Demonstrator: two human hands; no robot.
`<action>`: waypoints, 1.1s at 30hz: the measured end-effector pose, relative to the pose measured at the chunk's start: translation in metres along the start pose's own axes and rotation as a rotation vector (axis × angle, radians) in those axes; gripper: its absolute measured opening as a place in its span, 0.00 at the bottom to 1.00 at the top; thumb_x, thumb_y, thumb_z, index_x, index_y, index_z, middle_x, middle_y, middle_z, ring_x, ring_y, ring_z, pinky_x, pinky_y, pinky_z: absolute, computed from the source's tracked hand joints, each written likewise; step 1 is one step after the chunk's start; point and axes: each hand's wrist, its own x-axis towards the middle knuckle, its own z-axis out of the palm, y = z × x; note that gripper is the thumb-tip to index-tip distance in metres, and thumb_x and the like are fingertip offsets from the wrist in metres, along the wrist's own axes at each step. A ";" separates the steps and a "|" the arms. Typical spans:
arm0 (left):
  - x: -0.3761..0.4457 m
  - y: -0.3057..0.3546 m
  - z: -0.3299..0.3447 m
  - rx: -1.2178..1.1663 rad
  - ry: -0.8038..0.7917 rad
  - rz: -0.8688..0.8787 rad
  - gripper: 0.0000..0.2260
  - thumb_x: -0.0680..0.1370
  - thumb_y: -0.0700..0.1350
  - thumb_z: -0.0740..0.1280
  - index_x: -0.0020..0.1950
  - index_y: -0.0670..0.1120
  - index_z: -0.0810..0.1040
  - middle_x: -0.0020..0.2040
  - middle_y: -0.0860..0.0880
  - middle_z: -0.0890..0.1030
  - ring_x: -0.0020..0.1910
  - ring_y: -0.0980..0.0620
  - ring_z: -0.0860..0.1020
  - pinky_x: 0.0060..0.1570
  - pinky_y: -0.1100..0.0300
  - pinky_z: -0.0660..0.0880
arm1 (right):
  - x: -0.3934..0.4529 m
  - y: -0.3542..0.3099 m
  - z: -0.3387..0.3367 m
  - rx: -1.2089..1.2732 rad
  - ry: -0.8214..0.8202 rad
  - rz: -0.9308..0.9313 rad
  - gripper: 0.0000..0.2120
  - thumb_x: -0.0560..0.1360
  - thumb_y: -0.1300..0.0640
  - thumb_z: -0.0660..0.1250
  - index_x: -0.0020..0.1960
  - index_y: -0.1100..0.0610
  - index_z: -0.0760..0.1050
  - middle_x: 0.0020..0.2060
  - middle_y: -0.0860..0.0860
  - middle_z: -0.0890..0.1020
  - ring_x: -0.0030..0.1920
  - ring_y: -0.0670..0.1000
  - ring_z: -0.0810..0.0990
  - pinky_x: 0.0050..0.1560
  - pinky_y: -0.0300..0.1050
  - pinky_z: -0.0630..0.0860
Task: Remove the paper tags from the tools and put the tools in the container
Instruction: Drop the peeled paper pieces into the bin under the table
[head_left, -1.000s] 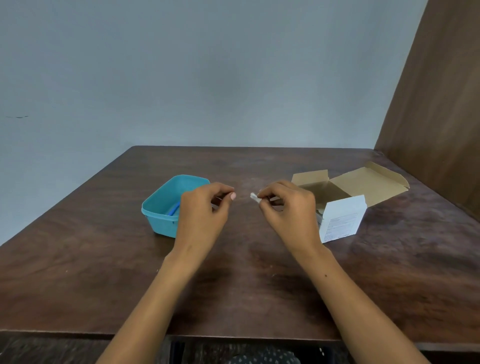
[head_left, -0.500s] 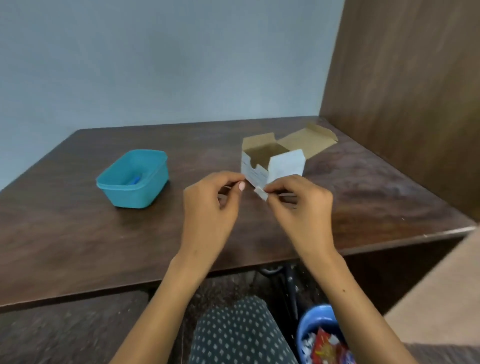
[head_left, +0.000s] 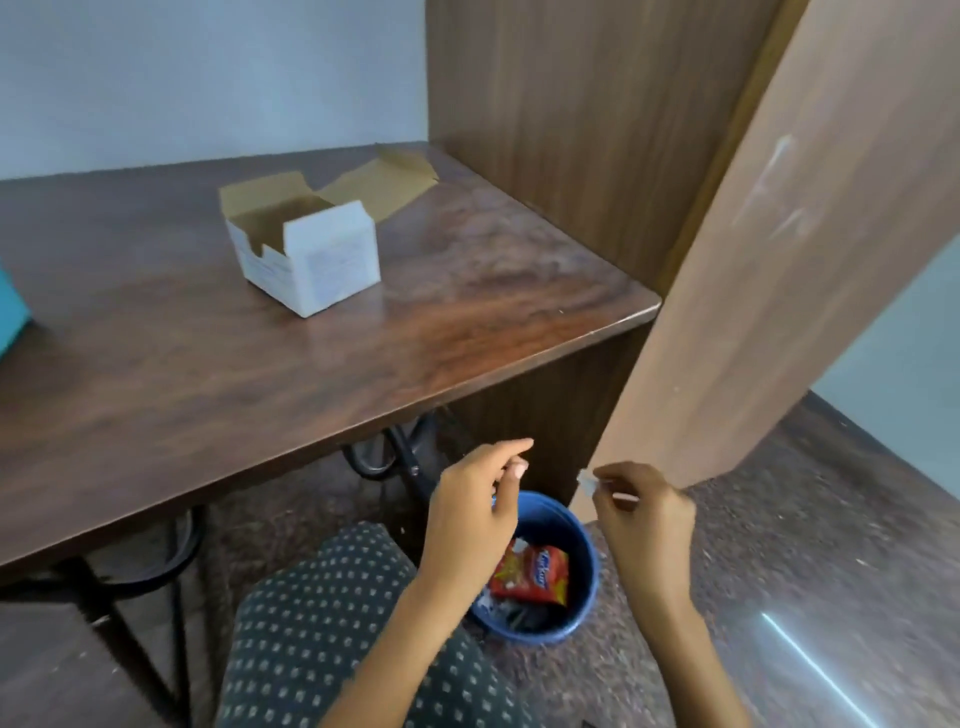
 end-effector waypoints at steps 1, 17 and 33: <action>0.001 -0.012 0.013 0.023 -0.032 -0.032 0.14 0.79 0.41 0.63 0.63 0.51 0.77 0.51 0.55 0.82 0.48 0.62 0.79 0.48 0.65 0.78 | -0.003 0.017 0.009 -0.026 -0.010 0.078 0.08 0.68 0.68 0.70 0.42 0.57 0.81 0.37 0.51 0.84 0.36 0.49 0.83 0.39 0.41 0.79; 0.011 -0.067 0.099 0.138 -0.253 -0.295 0.14 0.78 0.39 0.62 0.63 0.45 0.76 0.57 0.47 0.82 0.55 0.53 0.80 0.55 0.59 0.77 | -0.004 0.132 0.094 -0.245 -0.340 0.377 0.07 0.72 0.64 0.67 0.47 0.58 0.82 0.42 0.57 0.85 0.42 0.58 0.82 0.40 0.44 0.74; 0.014 0.011 0.005 0.051 0.007 -0.029 0.12 0.78 0.40 0.64 0.60 0.48 0.79 0.53 0.55 0.81 0.49 0.63 0.79 0.48 0.71 0.75 | 0.029 -0.023 -0.007 -0.121 -0.406 0.004 0.03 0.71 0.57 0.72 0.44 0.50 0.82 0.38 0.43 0.84 0.39 0.42 0.81 0.41 0.41 0.79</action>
